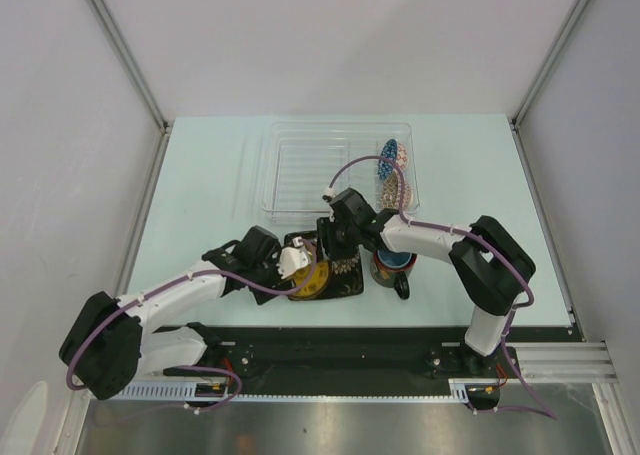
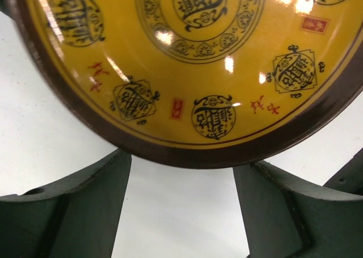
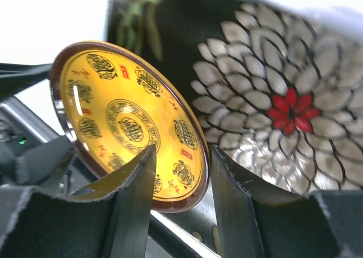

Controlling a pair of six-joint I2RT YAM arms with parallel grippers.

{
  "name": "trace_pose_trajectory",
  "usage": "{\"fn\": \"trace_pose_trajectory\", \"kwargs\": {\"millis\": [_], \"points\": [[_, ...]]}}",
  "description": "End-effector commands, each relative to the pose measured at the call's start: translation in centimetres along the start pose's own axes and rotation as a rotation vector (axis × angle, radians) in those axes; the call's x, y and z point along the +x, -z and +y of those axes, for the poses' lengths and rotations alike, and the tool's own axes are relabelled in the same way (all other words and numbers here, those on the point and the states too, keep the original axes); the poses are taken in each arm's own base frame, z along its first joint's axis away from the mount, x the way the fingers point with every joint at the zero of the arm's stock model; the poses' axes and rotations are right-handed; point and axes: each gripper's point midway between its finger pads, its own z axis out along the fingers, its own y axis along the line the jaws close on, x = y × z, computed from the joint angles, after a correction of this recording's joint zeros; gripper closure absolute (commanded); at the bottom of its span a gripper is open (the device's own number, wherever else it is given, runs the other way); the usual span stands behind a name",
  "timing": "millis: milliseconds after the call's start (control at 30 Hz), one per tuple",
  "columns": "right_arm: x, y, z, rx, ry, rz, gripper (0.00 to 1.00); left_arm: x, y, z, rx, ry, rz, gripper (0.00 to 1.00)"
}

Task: Load the mixed dishes into the dish rack

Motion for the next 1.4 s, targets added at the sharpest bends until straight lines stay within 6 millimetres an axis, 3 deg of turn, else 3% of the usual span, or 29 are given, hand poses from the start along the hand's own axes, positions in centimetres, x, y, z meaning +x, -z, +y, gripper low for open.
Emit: {"fn": "trace_pose_trajectory", "kwargs": {"millis": [0, 533, 933, 1167, 1267, 1367], "points": [[-1.4, 3.0, 9.0, -0.327, 0.028, -0.012, 0.54, -4.3, -0.1, 1.5, -0.042, -0.008, -0.154, 0.24], [-0.2, 3.9, 12.9, -0.547, 0.046, 0.074, 0.54, -5.1, -0.4, 1.8, -0.045, -0.009, -0.175, 0.24], [0.2, 2.8, 12.8, -0.556, 0.02, 0.095, 0.57, -5.8, 0.4, 2.4, -0.078, -0.005, -0.207, 0.25], [0.7, 1.7, 11.5, -0.508, 0.014, 0.113, 0.57, -5.4, 0.1, 2.2, -0.073, 0.011, -0.199, 0.25], [0.6, 1.8, 11.1, -0.489, 0.023, 0.109, 0.55, -6.2, 1.4, 3.0, -0.106, 0.02, -0.218, 0.26], [0.2, 2.4, 11.2, -0.489, 0.029, 0.092, 0.53, -7.8, 4.0, 4.3, -0.142, 0.038, -0.262, 0.26]]}}
